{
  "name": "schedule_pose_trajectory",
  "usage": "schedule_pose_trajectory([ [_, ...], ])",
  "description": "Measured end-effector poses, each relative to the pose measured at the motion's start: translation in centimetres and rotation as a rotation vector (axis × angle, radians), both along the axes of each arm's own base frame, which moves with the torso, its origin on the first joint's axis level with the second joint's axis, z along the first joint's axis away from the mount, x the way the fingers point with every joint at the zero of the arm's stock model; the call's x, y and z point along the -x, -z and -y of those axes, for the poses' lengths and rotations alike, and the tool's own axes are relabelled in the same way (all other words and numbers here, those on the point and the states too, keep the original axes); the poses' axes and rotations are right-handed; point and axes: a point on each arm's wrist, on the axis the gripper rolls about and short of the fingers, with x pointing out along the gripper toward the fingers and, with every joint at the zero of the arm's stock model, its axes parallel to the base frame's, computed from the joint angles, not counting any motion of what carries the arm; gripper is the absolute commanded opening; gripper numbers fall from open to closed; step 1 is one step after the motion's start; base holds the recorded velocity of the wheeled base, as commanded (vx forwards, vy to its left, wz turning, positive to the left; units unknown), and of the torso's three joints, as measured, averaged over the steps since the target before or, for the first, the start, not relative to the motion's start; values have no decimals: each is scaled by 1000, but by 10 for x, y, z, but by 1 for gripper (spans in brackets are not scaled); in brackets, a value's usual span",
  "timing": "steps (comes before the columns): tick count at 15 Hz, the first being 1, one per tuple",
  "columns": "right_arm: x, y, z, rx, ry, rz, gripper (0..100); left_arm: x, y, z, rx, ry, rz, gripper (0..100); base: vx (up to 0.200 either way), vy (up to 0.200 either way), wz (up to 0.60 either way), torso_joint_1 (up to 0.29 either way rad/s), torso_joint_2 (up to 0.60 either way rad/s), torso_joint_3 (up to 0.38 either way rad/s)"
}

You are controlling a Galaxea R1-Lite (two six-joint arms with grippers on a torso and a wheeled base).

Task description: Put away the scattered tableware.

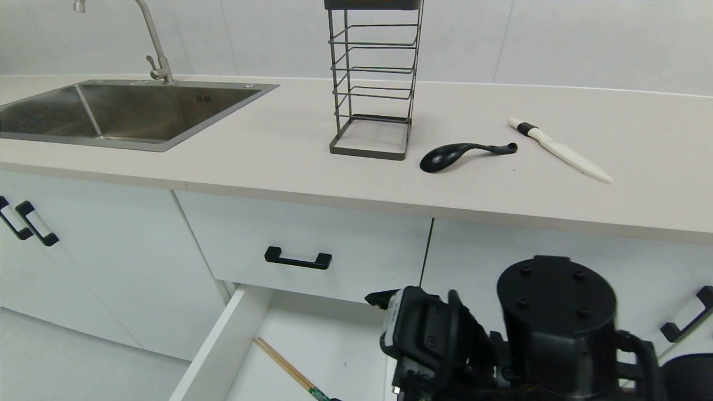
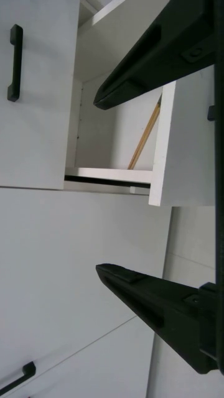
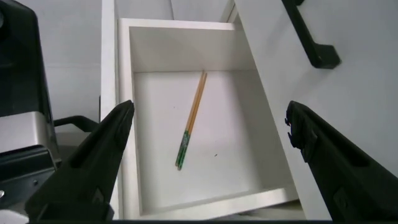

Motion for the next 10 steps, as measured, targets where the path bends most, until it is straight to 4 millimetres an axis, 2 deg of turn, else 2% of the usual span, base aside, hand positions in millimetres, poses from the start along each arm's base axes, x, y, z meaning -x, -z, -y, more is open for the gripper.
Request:
schedule_pose_trajectory([
  [3, 7, -7, 13, -32, -57, -12, 100, 0, 0, 0, 0, 0, 0, 100, 0, 0, 0, 0, 0, 0],
  [7, 6, -20, 4, -72, -89, 6, 100, 0, 0, 0, 0, 0, 0, 100, 0, 0, 0, 0, 0, 0],
  [10, 9, -13, -2, -47, -113, 6, 100, 0, 0, 0, 0, 0, 0, 100, 0, 0, 0, 0, 0, 0],
])
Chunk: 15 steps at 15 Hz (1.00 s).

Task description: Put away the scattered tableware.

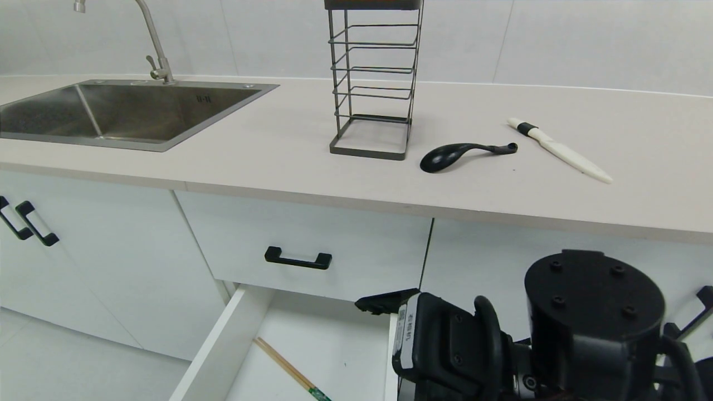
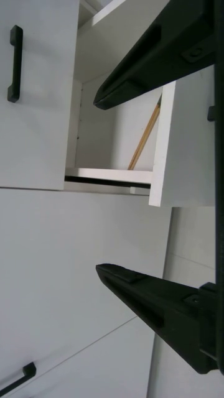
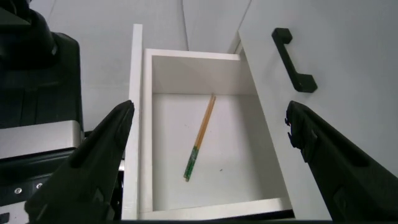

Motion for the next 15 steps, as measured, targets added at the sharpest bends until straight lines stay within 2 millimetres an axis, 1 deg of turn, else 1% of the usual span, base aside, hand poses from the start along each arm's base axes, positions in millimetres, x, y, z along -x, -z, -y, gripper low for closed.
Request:
schedule_pose_trajectory([
  [4, 1, 10, -3, 30, -13, -18, 100, 0, 0, 0, 0, 0, 0, 100, 0, 0, 0, 0, 0, 0],
  [8, -1, 14, -6, 43, -14, -18, 100, 0, 0, 0, 0, 0, 0, 100, 0, 0, 0, 20, -4, -4],
  [10, -3, 14, -8, 41, -22, -22, 100, 0, 0, 0, 0, 0, 0, 100, 0, 0, 0, 183, -166, -68],
  [15, -3, 18, -10, 51, -27, -30, 100, 0, 0, 0, 0, 0, 0, 100, 0, 0, 0, 244, -505, -218],
])
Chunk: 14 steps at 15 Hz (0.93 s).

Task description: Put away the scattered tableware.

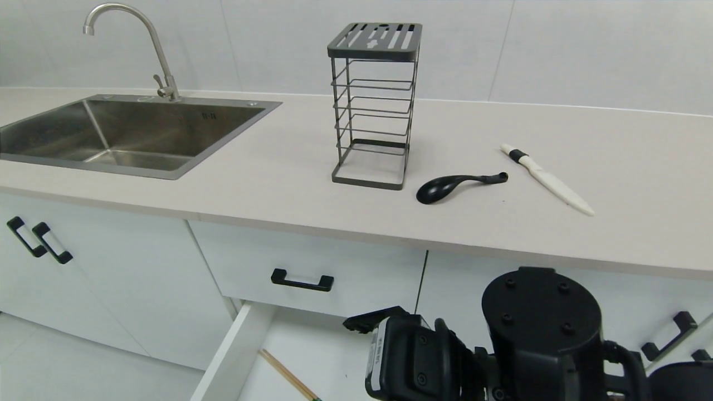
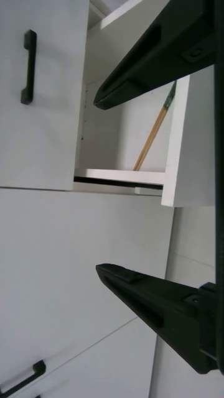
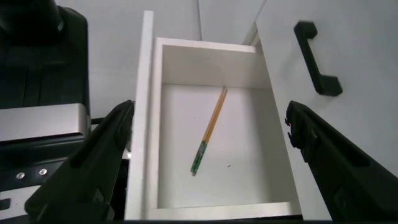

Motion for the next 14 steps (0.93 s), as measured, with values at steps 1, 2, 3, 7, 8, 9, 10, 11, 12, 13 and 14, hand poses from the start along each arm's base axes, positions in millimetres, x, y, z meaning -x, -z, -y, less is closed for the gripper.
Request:
schedule_pose_trajectory([
  [1, 0, 1, 0, 2, 1, -2, 100, 0, 0, 0, 0, 0, 0, 100, 0, 0, 0, 251, -481, -207],
  [2, 0, 1, 0, 3, 0, -2, 100, 0, 0, 0, 0, 0, 1, 100, 0, 0, 0, 207, -481, -227],
  [3, 0, 1, 0, 4, 0, -2, 100, 0, 0, 0, 0, 0, 0, 100, 0, 0, 0, 61, -461, -227],
  [7, 0, 2, 0, 6, -1, -4, 100, 0, 0, 0, 0, 0, 0, 100, 0, 0, 0, 246, -498, -224],
  [8, -1, 3, 0, 10, 2, -6, 100, 0, 0, 0, 0, 0, -1, 100, 0, 0, 0, 398, -481, -246],
  [9, -2, 3, 0, 9, 6, -5, 100, 0, 0, 0, 0, 0, -1, 100, 0, 0, 0, 334, -491, -237],
  [10, -1, 4, 0, 12, 3, -7, 100, 0, 0, 0, 0, 0, -1, 100, 0, 0, 0, 300, -510, -237],
  [11, -1, 4, -1, 11, 2, -7, 100, 0, 0, 0, 0, 0, -1, 100, 0, 0, 0, 266, -515, -242],
  [12, -2, 4, -1, 13, 3, -7, 100, 0, 0, 0, 0, 0, 0, 100, 0, 0, 0, 271, -520, -242],
  [13, -2, 4, 0, 14, 5, -8, 100, 0, 0, 0, 0, 0, 0, 100, 0, 0, 0, 281, -520, -251],
  [14, -2, 5, 0, 18, 6, -10, 100, 0, 0, 0, 0, 0, 0, 100, 0, 0, 0, 276, -520, -246],
])
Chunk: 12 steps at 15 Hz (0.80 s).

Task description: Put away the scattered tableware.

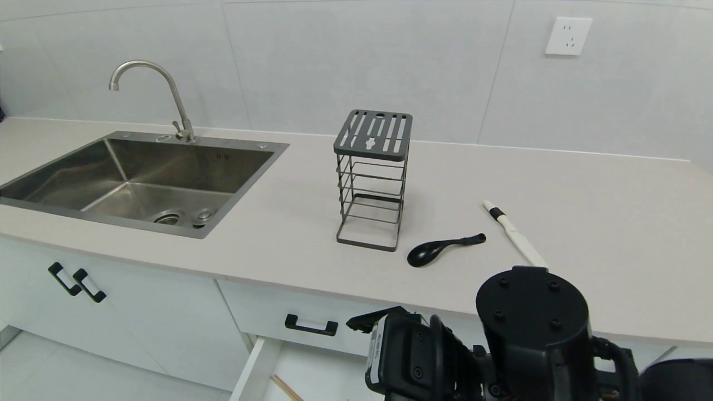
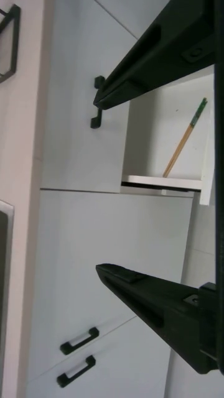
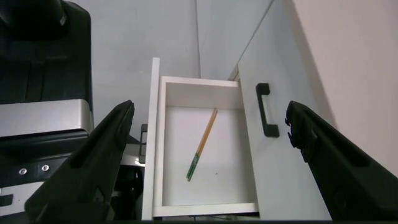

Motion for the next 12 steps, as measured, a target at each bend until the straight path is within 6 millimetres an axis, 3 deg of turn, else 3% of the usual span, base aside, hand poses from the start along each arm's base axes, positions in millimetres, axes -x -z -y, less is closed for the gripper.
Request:
schedule_pose_trajectory([
  [7, -3, 3, 3, 11, 15, -10, 100, 0, 0, 0, 0, 0, 0, 100, 0, 0, 0, 291, -558, -267],
  [12, -4, 9, 6, 34, 28, -27, 100, 0, 0, 0, 0, 0, 0, 100, 0, 0, 0, 68, -123, -64],
])
